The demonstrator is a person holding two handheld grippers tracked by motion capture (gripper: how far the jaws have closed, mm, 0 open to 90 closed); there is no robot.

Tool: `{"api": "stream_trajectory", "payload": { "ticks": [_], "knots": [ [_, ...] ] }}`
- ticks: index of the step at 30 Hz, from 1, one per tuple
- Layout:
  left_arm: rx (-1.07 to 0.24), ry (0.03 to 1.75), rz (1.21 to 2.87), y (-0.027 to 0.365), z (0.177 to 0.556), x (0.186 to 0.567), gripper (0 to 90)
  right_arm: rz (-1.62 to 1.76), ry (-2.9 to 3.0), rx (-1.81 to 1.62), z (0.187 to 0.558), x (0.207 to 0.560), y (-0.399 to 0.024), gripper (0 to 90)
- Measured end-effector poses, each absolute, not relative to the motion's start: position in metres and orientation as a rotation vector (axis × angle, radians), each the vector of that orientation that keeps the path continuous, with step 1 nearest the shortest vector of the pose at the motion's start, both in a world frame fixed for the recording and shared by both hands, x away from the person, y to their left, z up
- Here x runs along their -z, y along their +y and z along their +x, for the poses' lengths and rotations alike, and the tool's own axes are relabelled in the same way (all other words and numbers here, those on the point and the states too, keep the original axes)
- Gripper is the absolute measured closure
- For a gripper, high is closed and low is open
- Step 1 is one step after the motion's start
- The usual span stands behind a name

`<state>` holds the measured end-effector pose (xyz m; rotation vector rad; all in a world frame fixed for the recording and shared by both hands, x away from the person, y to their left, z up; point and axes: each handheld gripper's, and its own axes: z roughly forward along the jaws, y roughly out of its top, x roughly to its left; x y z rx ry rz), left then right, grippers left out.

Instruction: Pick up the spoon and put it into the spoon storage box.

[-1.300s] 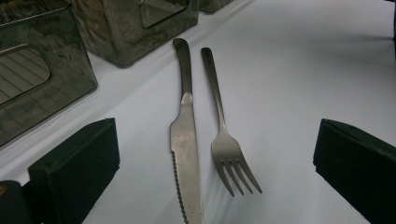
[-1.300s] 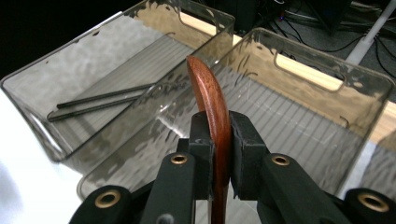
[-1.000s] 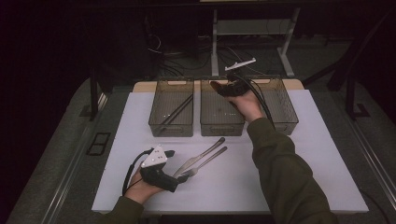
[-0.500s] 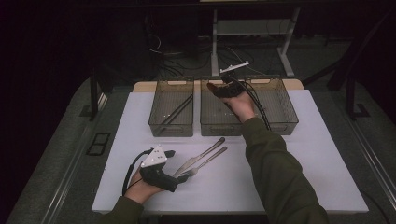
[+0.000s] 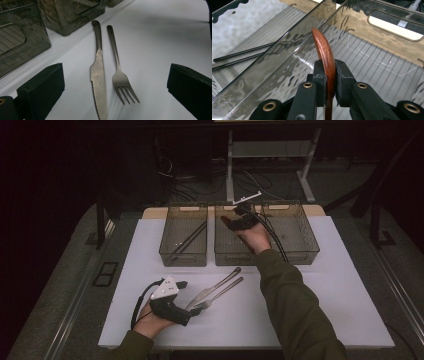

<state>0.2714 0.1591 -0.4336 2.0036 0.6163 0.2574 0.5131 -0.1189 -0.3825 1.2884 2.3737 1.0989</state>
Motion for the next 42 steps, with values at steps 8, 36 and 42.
{"api": "stream_trajectory", "payload": {
  "ticks": [8, 36, 42],
  "knots": [
    [-0.258, 0.615, 2.007, 0.160, 0.271, 0.433, 0.2, 1.282, 2.391, -1.121, 0.511, 0.380, -0.120, 69.7],
    [-0.261, 0.617, 2.020, 0.161, 0.271, 0.434, 0.2, 1.096, 2.357, -1.341, 0.440, 0.345, -0.181, 44.0],
    [-0.264, 0.621, 2.017, 0.160, 0.272, 0.434, 0.2, 1.078, 2.359, -1.352, 0.419, 0.350, -0.198, 43.2]
  ]
}}
